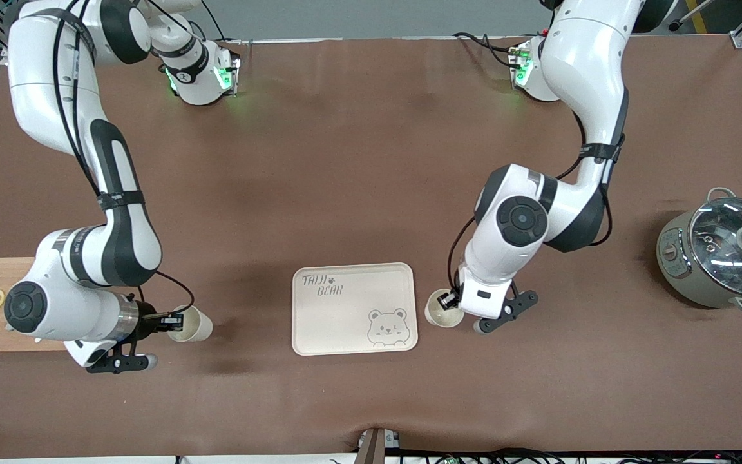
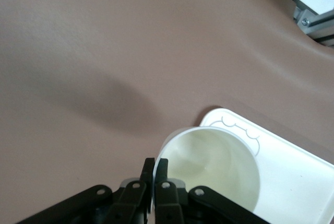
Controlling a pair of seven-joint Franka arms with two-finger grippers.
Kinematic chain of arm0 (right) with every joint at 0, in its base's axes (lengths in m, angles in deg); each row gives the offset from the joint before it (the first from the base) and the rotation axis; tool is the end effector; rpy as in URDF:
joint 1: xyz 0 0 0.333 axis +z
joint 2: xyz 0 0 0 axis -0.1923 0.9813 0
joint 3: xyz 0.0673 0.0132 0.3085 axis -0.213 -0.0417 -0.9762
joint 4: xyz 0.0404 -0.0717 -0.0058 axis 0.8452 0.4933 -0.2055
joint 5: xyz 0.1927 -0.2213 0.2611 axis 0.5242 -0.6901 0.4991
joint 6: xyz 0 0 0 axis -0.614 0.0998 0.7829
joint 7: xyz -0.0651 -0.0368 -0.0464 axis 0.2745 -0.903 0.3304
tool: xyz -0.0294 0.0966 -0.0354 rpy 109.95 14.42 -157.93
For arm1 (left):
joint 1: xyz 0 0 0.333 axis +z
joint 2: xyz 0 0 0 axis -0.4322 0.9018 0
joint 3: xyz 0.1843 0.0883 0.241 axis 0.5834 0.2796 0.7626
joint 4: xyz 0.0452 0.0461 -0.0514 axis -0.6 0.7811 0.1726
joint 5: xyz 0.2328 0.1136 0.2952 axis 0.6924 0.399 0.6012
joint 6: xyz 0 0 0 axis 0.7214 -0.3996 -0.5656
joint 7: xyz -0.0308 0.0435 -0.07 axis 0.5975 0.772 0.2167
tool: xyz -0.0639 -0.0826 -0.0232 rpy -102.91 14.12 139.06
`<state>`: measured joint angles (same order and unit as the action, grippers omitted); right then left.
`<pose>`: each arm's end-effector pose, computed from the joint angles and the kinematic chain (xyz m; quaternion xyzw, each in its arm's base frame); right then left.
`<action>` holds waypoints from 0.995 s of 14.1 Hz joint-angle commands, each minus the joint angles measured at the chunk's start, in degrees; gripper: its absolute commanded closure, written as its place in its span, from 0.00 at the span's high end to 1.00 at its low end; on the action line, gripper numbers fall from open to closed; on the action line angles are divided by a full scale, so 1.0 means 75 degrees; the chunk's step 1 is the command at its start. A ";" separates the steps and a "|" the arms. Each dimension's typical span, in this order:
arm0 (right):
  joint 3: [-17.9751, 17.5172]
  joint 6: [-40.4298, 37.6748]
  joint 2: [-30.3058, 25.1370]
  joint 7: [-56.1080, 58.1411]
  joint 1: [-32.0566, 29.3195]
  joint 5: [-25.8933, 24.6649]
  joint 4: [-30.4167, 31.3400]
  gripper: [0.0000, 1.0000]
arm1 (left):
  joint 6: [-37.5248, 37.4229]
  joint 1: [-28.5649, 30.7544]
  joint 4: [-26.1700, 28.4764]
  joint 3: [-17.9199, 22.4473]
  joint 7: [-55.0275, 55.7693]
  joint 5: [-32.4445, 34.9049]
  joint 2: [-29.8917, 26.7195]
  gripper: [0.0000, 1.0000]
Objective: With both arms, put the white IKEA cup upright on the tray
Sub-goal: 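Carry both cups with both grippers over the white tray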
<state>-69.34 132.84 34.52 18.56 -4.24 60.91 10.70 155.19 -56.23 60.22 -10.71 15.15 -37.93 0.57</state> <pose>0.7544 0.0845 0.3055 -0.9975 -0.0143 0.0152 0.0680 0.6728 -0.3481 0.3458 0.9611 0.2628 0.0537 0.0652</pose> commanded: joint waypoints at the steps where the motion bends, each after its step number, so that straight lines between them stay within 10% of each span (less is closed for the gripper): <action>1: 0.0004 -0.0276 -0.0028 -0.0781 0.0351 0.0107 -0.0285 0.00 | 0.0133 -0.0240 -0.0310 0.0162 0.0142 -0.0120 0.0210 0.00; 14: 0.0063 0.0308 0.0019 -0.4555 0.2378 0.0060 -0.0391 0.00 | 0.1142 -0.2115 -0.0626 0.1673 0.0107 -0.0049 0.1639 0.00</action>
<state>-69.55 133.50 34.52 -12.26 11.61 60.93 8.33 163.47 -70.30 58.58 -0.33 15.59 -37.92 10.37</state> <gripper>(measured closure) 0.960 0.965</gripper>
